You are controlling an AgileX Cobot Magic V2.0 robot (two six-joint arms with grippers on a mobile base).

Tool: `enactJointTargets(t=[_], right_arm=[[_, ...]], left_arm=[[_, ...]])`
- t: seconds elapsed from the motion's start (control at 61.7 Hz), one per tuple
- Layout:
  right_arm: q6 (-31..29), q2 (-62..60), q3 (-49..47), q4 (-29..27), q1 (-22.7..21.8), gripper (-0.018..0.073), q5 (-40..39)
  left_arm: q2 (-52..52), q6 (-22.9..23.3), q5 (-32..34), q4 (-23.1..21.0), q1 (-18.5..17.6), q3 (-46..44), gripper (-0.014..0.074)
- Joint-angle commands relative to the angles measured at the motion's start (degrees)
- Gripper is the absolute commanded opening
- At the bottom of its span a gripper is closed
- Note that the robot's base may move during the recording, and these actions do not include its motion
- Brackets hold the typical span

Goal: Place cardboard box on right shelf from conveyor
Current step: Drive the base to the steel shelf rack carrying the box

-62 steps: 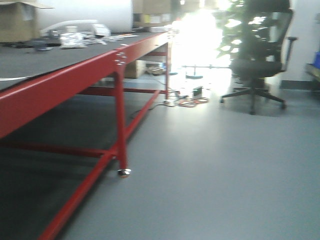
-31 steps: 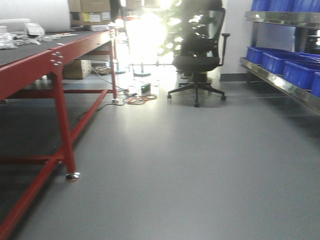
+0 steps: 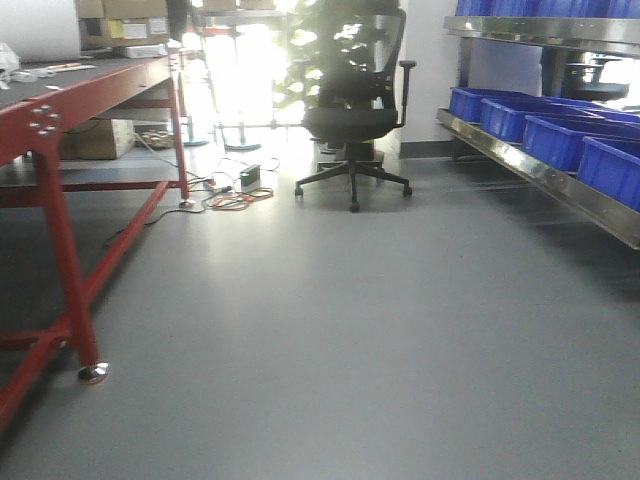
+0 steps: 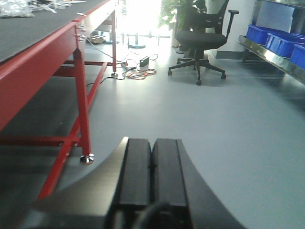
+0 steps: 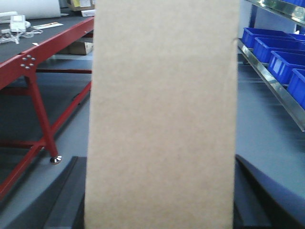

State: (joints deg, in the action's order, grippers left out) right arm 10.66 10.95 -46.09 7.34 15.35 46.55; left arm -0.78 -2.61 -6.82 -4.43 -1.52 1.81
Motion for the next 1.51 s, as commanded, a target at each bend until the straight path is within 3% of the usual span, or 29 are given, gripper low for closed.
enactJointTargets(t=[0.0, 1.491], right_arm=[[-0.3, 1.0, -1.5, 0.8, -0.2, 0.0215, -5.9], [-0.3, 1.1, -1.5, 0.8, -0.2, 0.0215, -5.9]], left_arm=[[-0.8, 0.0, 4.9, -0.3, -0.5, 0.6, -0.0116], [-0.8, 0.0, 4.9, -0.3, -0.5, 0.6, -0.0116]])
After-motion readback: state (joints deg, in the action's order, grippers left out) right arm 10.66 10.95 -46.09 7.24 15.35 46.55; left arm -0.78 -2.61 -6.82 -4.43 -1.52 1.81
